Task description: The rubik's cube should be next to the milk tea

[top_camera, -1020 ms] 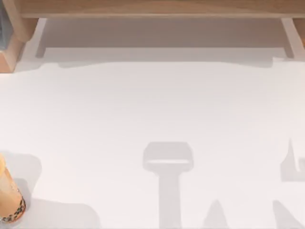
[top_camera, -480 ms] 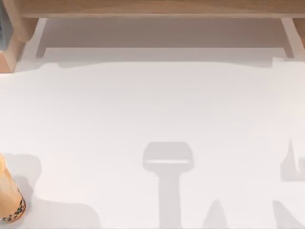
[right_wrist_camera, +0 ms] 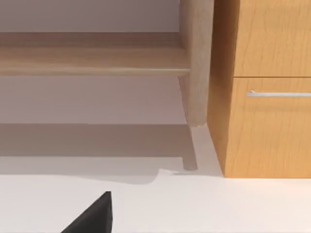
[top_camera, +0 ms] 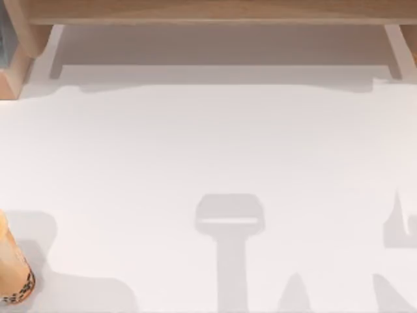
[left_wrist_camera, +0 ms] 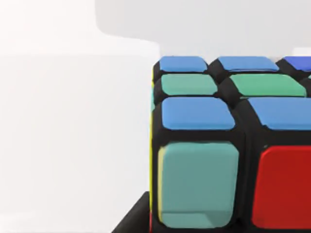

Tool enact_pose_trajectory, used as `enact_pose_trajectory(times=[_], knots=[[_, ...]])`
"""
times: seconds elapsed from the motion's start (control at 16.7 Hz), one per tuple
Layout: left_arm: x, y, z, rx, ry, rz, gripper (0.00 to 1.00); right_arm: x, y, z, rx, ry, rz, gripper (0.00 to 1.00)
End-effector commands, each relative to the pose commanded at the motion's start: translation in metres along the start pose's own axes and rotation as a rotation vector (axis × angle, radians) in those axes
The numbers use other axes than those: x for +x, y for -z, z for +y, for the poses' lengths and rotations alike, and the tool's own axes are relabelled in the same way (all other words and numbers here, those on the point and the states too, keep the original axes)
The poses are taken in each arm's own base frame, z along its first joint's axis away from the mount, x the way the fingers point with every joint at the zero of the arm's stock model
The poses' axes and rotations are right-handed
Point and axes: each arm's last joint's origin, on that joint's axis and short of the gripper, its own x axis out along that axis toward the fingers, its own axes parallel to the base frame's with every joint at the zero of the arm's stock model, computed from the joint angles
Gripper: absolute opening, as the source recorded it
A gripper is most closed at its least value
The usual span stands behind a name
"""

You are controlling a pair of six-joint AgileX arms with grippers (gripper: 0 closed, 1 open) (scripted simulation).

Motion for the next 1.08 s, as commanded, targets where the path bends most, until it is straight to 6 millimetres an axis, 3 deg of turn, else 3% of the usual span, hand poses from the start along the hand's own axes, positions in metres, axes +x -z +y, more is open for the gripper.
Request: enact_pose_trajectory(times=[0.3, 0.54, 1.08], knots=[[0.022, 0.006, -0.002, -0.003, 0.053, 0.076, 0.0, 0.0, 0.0, 0.0, 0.0, 0.0, 0.0, 1.0], [0.022, 0.006, -0.002, -0.003, 0.053, 0.077, 0.0, 0.0, 0.0, 0.0, 0.0, 0.0, 0.0, 1.0], [0.022, 0.006, -0.002, -0.003, 0.053, 0.077, 0.68, 0.0, 0.0, 0.0, 0.0, 0.0, 0.0, 1.0]])
